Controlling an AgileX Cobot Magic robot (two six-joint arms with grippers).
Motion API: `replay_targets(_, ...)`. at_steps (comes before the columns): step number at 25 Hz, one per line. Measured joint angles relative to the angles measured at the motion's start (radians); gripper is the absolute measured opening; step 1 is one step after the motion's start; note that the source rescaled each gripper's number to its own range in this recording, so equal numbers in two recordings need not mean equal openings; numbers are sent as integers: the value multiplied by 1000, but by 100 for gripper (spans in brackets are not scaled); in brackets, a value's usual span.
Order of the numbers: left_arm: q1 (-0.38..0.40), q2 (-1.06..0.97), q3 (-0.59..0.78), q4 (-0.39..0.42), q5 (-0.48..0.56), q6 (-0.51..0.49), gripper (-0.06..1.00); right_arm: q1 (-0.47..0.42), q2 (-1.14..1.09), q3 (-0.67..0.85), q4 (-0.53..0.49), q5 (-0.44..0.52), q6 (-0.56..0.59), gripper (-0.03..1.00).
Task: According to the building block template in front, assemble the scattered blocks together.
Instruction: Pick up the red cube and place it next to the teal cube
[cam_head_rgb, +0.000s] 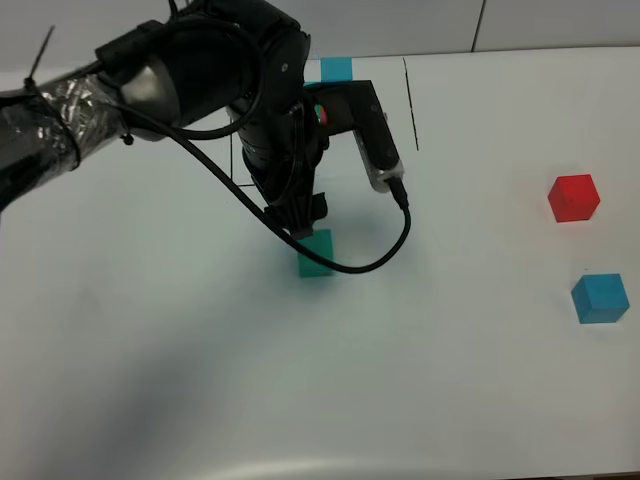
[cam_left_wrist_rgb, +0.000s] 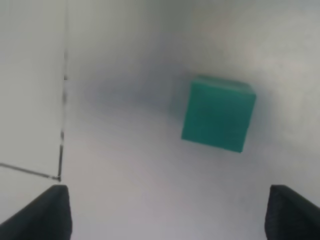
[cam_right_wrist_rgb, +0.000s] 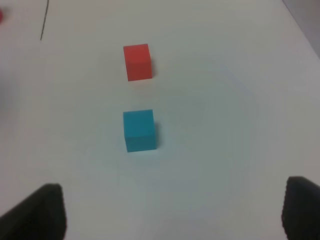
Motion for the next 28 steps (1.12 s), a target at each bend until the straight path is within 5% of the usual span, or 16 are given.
replay_targets(6, 44, -60, 0, 40, 70, -208, 73, 0, 0, 0, 0, 0, 0, 75)
replay_targets(11, 166, -88, 0, 43, 132, -355, 74, 0, 0, 0, 0, 0, 1, 75)
replay_targets(19, 320, -207, 13, 40, 174, -478, 74, 0, 0, 0, 0, 0, 1, 75)
replay_targets(28, 382, -476, 219, 48, 149, -579, 74, 0, 0, 0, 0, 0, 1, 75)
